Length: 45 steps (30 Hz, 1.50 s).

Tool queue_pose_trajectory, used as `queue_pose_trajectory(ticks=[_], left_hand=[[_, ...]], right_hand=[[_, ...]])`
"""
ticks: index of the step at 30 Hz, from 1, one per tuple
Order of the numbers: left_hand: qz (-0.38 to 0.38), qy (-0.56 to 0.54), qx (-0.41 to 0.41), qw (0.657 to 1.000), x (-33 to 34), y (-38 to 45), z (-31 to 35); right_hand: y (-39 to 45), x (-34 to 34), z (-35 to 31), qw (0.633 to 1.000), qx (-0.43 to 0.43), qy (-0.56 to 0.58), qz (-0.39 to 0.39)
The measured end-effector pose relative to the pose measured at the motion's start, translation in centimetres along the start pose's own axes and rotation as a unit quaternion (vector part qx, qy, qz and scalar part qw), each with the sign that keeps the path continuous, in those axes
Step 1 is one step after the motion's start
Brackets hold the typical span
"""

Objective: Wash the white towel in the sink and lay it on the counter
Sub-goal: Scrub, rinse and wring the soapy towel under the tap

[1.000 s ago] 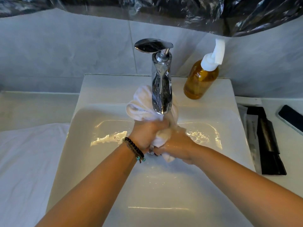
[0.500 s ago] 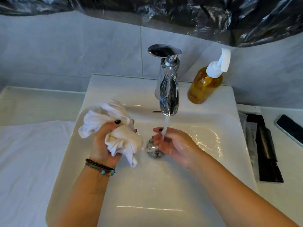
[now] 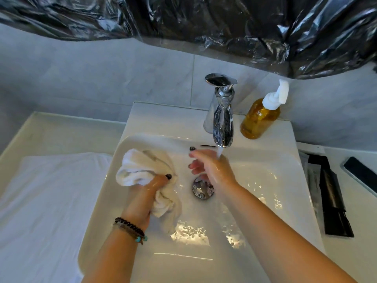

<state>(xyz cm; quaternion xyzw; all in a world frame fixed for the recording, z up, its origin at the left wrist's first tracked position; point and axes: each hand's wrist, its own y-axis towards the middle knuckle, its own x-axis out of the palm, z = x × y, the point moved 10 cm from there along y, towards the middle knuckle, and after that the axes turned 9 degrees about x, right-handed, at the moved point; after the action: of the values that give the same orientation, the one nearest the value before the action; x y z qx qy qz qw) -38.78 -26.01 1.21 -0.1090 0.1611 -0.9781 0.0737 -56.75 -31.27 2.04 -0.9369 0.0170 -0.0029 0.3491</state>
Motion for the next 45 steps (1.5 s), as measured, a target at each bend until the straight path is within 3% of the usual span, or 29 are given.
queue_pose_trajectory(ticks=[2, 4, 6, 8, 11, 13, 18, 22, 26, 29, 32, 34, 36, 39, 42, 45], left_hand=[[-0.02, 0.038, 0.018, 0.999, 2.1, -0.1, 0.8], [-0.094, 0.055, 0.011, 0.994, 5.8, -0.4, 0.8], [-0.171, 0.093, -0.008, 0.981, 9.3, -1.1, 0.4], [-0.178, 0.115, -0.035, 0.977, 10.8, -0.7, -0.1], [-0.126, 0.066, -0.078, 0.987, 12.1, 1.0, -1.0], [-0.092, -0.025, -0.12, 0.988, 13.6, 2.1, -1.8], [-0.044, -0.184, -0.183, 0.965, 16.9, 3.0, -3.2], [-0.017, -0.146, -0.164, 0.975, 14.9, 3.4, -4.3], [0.079, -0.111, -0.174, 0.975, 9.6, 3.3, -5.7], [0.109, -0.042, -0.134, 0.984, 6.7, 2.7, -5.4], [-0.011, -0.078, -0.096, 0.992, 8.3, 2.0, -5.2], [-0.096, -0.188, -0.092, 0.973, 10.2, 1.3, -4.6], [-0.148, -0.26, -0.073, 0.951, 10.7, 1.2, -3.7], [-0.204, -0.197, -0.058, 0.957, 11.2, 0.5, -3.6], [-0.238, -0.166, -0.074, 0.954, 12.4, -0.5, -4.7], [-0.266, -0.123, -0.097, 0.951, 13.6, -0.6, -5.4]], right_hand=[[-0.6, 1.3, 2.9, 0.991, 0.053, 0.059, -0.104], [-1.1, 1.4, 4.5, 0.968, 0.081, 0.156, -0.179], [-1.5, -0.8, 5.0, 0.945, 0.092, 0.255, -0.183], [-1.6, -3.9, 5.9, 0.915, 0.105, 0.35, -0.174], [-1.9, -8.2, 7.2, 0.895, 0.103, 0.411, -0.142], [-2.1, -10.0, 7.8, 0.891, 0.096, 0.426, -0.124], [-2.3, -12.2, 9.9, 0.882, 0.112, 0.45, -0.088], [-2.2, -11.2, 9.6, 0.875, 0.137, 0.451, -0.113], [-1.6, -8.4, 8.5, 0.875, 0.154, 0.439, -0.136], [-0.4, -6.2, 8.4, 0.881, 0.167, 0.425, -0.129], [0.2, -3.8, 6.7, 0.908, 0.151, 0.369, -0.13], [0.4, -2.6, 5.6, 0.935, 0.122, 0.31, -0.122], [0.7, -3.0, 4.5, 0.973, 0.071, 0.212, -0.063], [-0.1, -4.2, 1.2, 0.996, -0.07, 0.045, -0.002], [-0.7, -4.5, -0.9, 0.99, -0.129, -0.005, -0.055], [-0.8, -4.1, -2.3, 0.967, -0.106, 0.093, -0.212]])
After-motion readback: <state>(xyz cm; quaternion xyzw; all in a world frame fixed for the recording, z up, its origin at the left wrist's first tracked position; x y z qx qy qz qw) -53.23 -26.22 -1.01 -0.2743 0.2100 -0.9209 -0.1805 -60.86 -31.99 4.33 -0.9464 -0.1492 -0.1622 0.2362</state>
